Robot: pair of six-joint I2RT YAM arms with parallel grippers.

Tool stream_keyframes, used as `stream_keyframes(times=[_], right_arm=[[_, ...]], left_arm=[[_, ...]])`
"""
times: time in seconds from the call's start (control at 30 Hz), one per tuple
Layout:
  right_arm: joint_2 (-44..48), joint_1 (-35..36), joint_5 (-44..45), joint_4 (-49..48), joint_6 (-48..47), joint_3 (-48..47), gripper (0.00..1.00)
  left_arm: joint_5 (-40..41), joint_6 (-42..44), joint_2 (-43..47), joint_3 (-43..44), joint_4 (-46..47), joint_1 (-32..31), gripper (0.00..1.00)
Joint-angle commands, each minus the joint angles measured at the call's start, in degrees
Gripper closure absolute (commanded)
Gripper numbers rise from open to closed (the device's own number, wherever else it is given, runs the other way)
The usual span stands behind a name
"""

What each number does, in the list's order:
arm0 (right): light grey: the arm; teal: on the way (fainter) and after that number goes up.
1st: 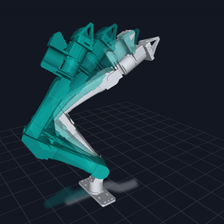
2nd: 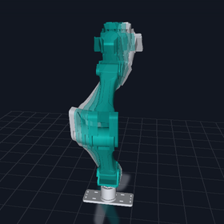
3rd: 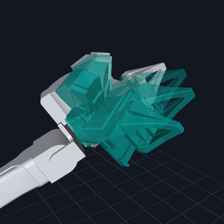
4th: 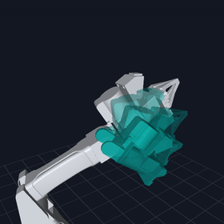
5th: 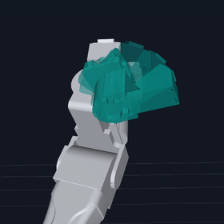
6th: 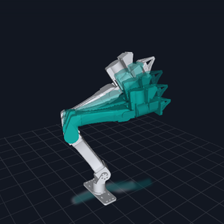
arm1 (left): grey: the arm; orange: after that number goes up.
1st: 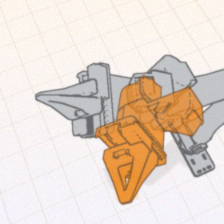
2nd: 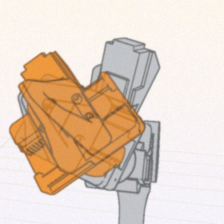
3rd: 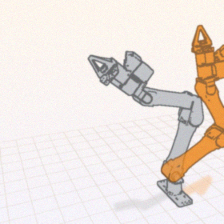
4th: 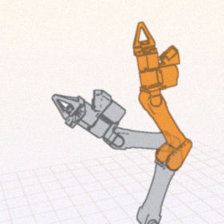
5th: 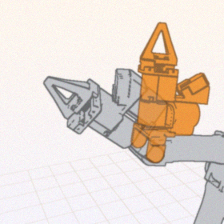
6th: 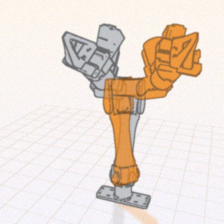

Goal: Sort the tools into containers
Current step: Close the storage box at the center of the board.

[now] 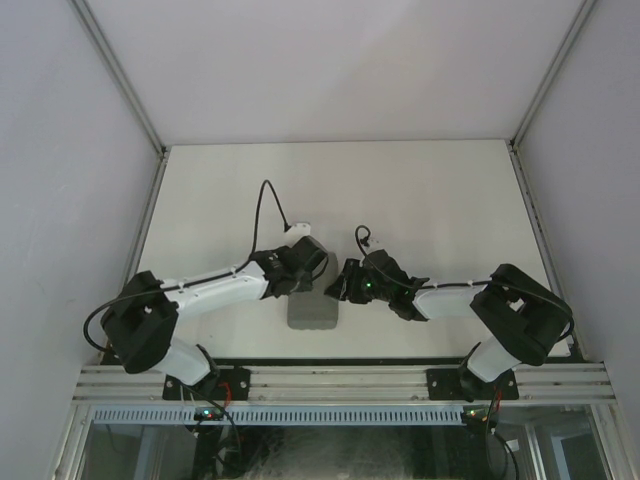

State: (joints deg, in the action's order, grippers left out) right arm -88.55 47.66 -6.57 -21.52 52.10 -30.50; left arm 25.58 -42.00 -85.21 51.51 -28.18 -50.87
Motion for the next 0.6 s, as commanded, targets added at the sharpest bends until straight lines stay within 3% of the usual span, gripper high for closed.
stream_keyframes(times=[0.0,0.3,0.57], right_arm=[[-1.8,1.0,0.0,6.9,-2.7,0.6,0.59],[-1.5,0.9,0.1,7.1,-2.8,0.6,0.59],[-1.5,0.9,0.0,7.0,-2.7,0.6,0.59]], left_arm=[[-0.6,2.4,2.1,1.4,-5.3,-0.5,0.77],[4.7,2.3,12.5,-0.1,-5.4,-0.1,0.50],[-8.1,-0.2,15.2,-9.2,2.9,7.0,0.25]])
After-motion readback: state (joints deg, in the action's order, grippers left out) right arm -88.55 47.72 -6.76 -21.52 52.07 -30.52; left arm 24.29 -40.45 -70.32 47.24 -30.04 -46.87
